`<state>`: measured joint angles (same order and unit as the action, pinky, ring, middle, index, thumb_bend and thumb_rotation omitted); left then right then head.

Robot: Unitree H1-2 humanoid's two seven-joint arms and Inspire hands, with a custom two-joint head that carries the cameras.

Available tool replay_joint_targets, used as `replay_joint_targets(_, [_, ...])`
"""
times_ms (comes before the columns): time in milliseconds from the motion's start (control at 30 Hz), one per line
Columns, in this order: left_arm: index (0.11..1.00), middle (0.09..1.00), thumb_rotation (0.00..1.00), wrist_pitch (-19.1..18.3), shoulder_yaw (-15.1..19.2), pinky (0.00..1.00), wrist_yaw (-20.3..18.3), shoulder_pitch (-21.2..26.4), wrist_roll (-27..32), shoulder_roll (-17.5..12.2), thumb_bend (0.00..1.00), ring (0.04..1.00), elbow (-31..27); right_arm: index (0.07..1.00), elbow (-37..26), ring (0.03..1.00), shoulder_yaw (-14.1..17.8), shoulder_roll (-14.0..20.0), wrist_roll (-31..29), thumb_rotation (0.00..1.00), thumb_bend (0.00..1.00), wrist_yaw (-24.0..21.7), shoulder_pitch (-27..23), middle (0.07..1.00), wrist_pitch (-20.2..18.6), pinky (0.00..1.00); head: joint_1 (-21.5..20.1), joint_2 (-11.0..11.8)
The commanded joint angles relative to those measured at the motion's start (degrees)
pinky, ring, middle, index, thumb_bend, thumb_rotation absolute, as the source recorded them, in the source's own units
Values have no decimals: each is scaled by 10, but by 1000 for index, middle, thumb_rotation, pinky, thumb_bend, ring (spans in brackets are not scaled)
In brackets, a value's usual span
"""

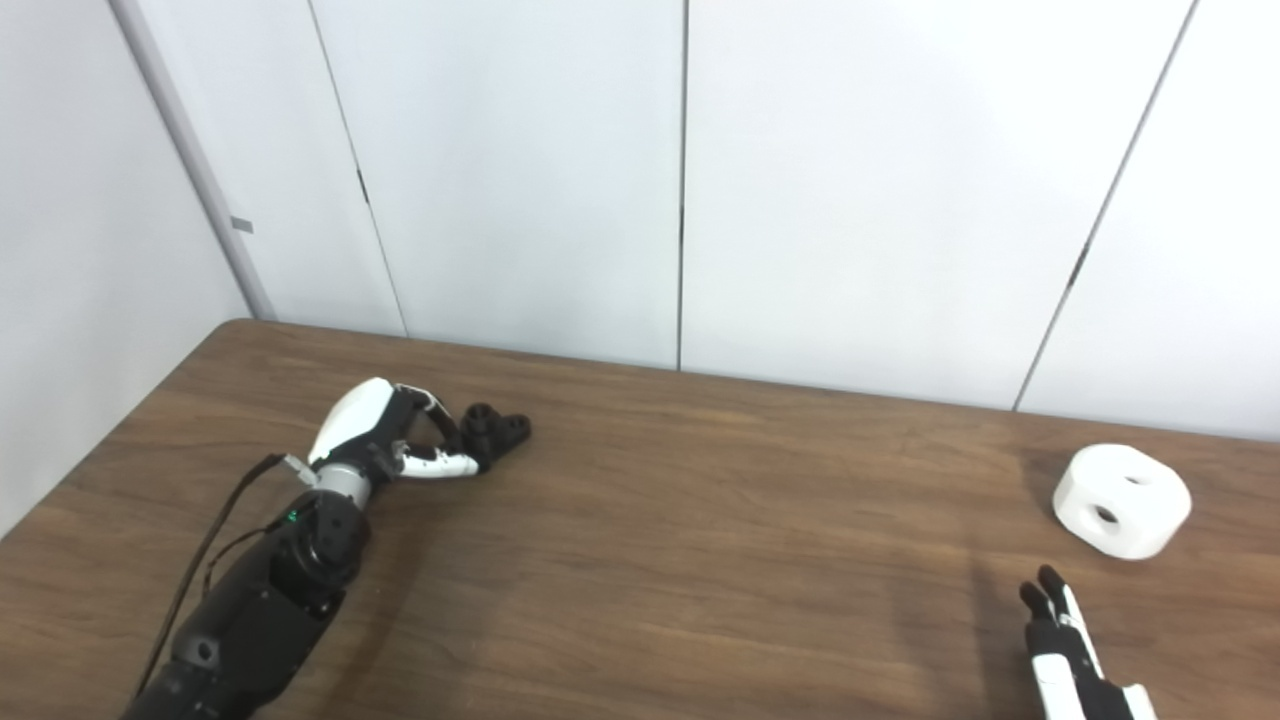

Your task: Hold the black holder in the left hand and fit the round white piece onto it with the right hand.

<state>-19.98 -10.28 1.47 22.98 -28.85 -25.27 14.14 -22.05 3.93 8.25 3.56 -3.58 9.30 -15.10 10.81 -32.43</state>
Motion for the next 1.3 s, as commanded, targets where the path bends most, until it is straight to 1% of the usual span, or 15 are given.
replay_joint_targets(0, [486, 811, 45, 15, -2, 1000, -13, 3, -2, -7, 520, 928, -43, 1000, -8, 1000, 0, -2, -1, 1000, 531, 5, -16, 967, 28, 1000, -2, 4])
replay_joint_targets(67, [486, 814, 45, 10, -2, 991, -29, -8, 3, -1, 520, 934, -72, 1000, -5, 1000, 0, -4, -5, 1000, 535, 5, -18, 969, 28, 1000, -7, 4])
replay_joint_targets(133, [486, 821, 45, -1, -4, 898, -46, -18, 5, 7, 520, 931, -103, 1000, -1, 1000, -2, -6, -5, 1000, 528, 5, -20, 971, 30, 1000, -11, 3])
replay_joint_targets(200, [486, 823, 45, -2, -12, 861, -62, -29, 1, 15, 519, 924, -131, 1000, 2, 1000, -3, -7, -2, 1000, 542, 7, -23, 970, 31, 1000, -17, 1])
replay_joint_targets(333, [486, 815, 44, 3, -23, 867, -72, -48, -8, 29, 519, 918, -165, 1000, 6, 1000, -6, -10, 2, 1000, 586, 10, -27, 967, 36, 1000, -24, 0])
replay_joint_targets(467, [486, 823, 42, 25, -42, 877, -79, -73, -19, 39, 519, 929, -191, 1000, 6, 1000, -10, -14, 10, 1000, 582, 14, -29, 963, 37, 1000, -39, -7])
replay_joint_targets(567, [486, 823, 43, 40, -58, 922, -82, -90, -34, 39, 519, 930, -210, 1000, 7, 1000, -12, -16, 13, 1000, 589, 17, -29, 961, 40, 1000, -51, -13])
replay_joint_targets(633, [486, 818, 43, 56, -70, 968, -80, -107, -49, 41, 519, 924, -227, 1000, 6, 1000, -12, -15, 12, 1000, 593, 16, -29, 963, 42, 1000, -59, -16])
replay_joint_targets(700, [485, 811, 44, 62, -82, 987, -81, -124, -65, 45, 520, 917, -246, 1000, 5, 999, -14, -11, 16, 1000, 599, 15, -31, 965, 46, 1000, -74, -23])
replay_joint_targets(767, [485, 812, 44, 66, -91, 997, -84, -139, -77, 49, 520, 919, -262, 1000, 4, 993, -15, -9, 19, 1000, 604, 15, -32, 964, 46, 1000, -81, -27])
replay_joint_targets(833, [485, 810, 44, 76, -100, 1000, -84, -154, -90, 53, 520, 917, -275, 1000, -1, 988, -15, -11, 22, 1000, 622, 16, -34, 960, 39, 1000, -88, -31])
replay_joint_targets(933, [485, 808, 45, 92, -114, 996, -86, -169, -114, 57, 520, 912, -285, 1000, -10, 985, -18, -14, 24, 1000, 610, 16, -35, 962, 34, 1000, -97, -35])
replay_joint_targets(1033, [485, 803, 45, 107, -123, 979, -88, -180, -134, 59, 521, 905, -294, 1000, -20, 988, -20, -18, 25, 1000, 605, 17, -35, 961, 26, 1000, -112, -46])
replay_joint_targets(1200, [485, 797, 44, 124, -129, 971, -98, -200, -139, 64, 520, 904, -312, 1000, -37, 983, -22, -21, 33, 1000, 626, 19, -34, 962, 9, 1000, -129, -60])
replay_joint_targets(1267, [485, 793, 45, 131, -132, 965, -98, -209, -147, 69, 520, 898, -316, 1000, -40, 978, -23, -23, 38, 1000, 619, 20, -34, 958, 7, 1000, -134, -65])
